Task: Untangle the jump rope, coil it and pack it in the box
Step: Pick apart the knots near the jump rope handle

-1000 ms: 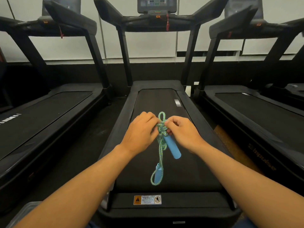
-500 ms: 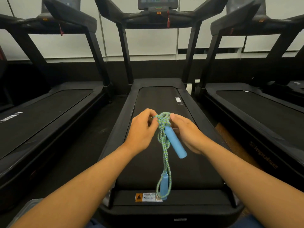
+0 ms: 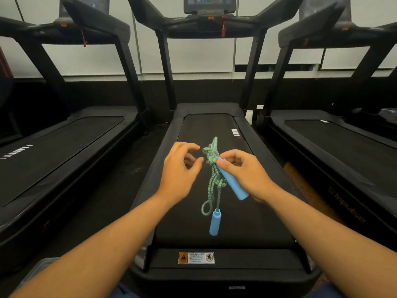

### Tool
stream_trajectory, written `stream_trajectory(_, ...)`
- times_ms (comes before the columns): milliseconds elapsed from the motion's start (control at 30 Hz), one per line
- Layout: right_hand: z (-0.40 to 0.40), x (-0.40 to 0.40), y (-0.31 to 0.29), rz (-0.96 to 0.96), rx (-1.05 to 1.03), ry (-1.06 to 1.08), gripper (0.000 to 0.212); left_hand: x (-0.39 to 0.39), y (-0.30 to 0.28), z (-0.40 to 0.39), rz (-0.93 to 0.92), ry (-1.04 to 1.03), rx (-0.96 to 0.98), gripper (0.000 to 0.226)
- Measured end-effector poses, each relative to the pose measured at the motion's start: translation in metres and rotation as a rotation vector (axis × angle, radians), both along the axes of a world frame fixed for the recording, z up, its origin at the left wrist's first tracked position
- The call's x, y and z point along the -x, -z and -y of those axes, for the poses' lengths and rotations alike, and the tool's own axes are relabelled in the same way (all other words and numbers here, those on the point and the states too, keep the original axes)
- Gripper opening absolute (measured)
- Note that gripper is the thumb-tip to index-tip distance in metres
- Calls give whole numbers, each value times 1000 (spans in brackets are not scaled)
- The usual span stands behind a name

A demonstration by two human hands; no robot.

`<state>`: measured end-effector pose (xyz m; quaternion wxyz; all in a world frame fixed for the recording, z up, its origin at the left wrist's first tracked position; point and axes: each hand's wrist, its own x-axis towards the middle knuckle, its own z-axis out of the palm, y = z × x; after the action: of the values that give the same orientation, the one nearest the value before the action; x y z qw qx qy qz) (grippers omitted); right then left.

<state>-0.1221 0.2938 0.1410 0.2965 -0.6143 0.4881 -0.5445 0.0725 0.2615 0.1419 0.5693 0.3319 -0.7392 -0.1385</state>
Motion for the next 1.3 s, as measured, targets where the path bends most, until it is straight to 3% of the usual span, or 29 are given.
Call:
stream_trajectory(167, 0, -6, 0, -16, 35, 24, 8, 7, 2, -7, 43, 68, 18, 21)
stream_trajectory(267, -2, -8, -2, -62, 59, 30, 7, 12, 3, -9, -13, 79, -70, 26)
stream_trajectory(467, -5, -6, -5, -157, 64, 33, 4, 9, 6, 4, -71, 46, -257, 10)
stream_trajectory(667, -9, 0, -15, -195, -8, 18, 17, 9, -3, 8, -269, 80, -407, 18)
stream_trajectory(967, -13, 5, -21, -113, -92, -134, 34, 6, -12, 10, -478, 150, -612, 26)
stream_trajectory(1067, -12, 7, -16, -62, -120, -135, 30, 4, -9, 7, -394, 238, -694, 23)
stream_trajectory(1200, -10, 6, -12, 93, -187, -112, 24, 3, 3, 8, -62, 174, -535, 31)
stream_trajectory(1300, -8, 4, -13, 195, -240, -83, 24, 3, 3, -2, 115, 66, -113, 55)
